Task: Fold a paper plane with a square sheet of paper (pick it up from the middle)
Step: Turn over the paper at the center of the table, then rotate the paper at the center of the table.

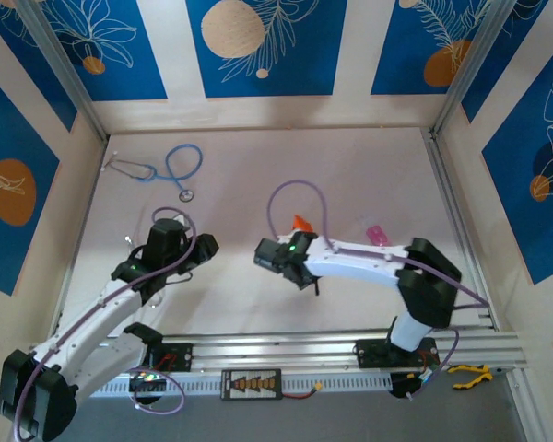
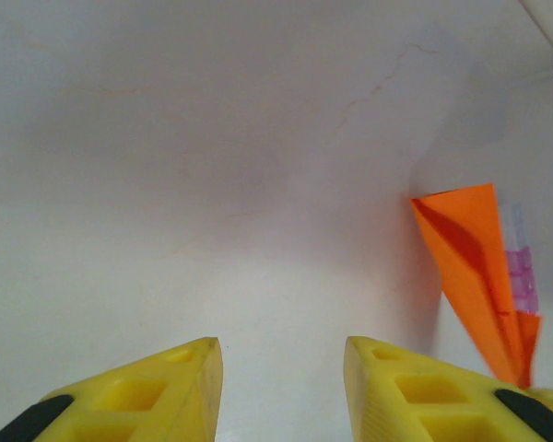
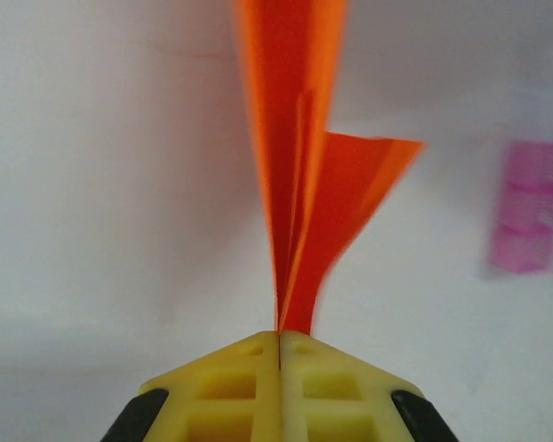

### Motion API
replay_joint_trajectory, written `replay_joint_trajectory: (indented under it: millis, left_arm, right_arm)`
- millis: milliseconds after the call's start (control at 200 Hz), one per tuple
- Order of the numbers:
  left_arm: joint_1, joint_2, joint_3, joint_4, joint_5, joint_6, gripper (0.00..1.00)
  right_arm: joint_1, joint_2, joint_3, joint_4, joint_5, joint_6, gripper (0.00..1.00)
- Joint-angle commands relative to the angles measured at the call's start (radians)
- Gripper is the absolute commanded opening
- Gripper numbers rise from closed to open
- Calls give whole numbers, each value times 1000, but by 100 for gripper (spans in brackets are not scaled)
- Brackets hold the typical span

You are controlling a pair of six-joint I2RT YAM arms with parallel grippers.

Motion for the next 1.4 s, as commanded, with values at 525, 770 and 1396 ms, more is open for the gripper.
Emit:
replay_joint_trajectory:
  millis: [525, 770, 1396]
  left_arm:
    - [50, 18, -30, 9, 81, 8, 39]
    - [51, 81, -33, 76, 140, -12, 37]
    - [45, 117, -71, 196, 283, -53, 18]
  right_arm:
    - [-168, -147, -197, 643, -794, 24, 34]
    - [-334, -169, -328, 803, -961, 136, 18]
    - [-348, 70, -329, 885, -941, 465, 5]
